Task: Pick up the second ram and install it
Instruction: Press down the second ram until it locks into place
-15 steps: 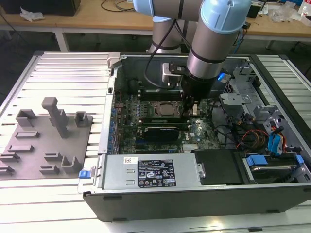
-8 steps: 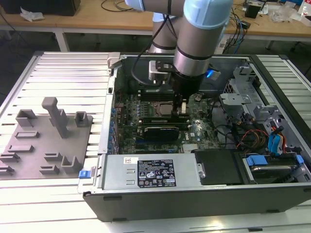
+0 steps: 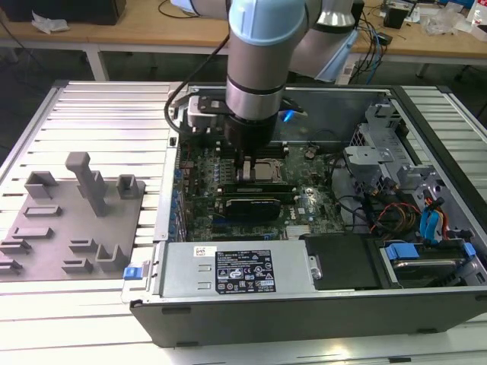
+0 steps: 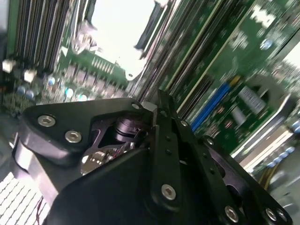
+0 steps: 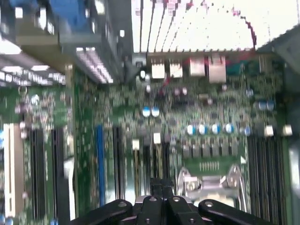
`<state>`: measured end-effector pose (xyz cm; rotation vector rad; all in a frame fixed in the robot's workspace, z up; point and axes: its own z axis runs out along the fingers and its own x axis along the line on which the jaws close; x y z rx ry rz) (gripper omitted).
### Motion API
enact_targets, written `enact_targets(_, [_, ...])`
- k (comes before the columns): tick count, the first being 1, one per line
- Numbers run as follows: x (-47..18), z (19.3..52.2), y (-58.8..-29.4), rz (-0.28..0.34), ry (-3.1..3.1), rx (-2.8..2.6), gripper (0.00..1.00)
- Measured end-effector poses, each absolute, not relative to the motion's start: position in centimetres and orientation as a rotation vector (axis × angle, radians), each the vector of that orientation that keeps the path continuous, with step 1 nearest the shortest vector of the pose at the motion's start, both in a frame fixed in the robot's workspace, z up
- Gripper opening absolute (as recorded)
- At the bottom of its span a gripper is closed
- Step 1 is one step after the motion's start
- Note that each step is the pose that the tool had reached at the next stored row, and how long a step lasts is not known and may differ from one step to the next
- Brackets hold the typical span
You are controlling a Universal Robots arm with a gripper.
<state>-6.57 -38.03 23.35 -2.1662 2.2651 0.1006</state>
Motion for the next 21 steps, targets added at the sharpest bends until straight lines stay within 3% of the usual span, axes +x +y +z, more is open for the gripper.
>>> enact_targets(9, [-7.2, 22.8, -37.9, 0.101, 2.264, -2.165, 0.11])
enact_targets(14, [-4.0, 23.6, -37.9, 0.108, 2.268, -2.169, 0.11])
enact_targets(17, [-3.6, 24.6, -37.9, 0.108, 2.268, -2.169, 0.11])
enact_targets(21, [-3.5, 28.4, -37.8, 0.108, 2.268, -2.169, 0.11])
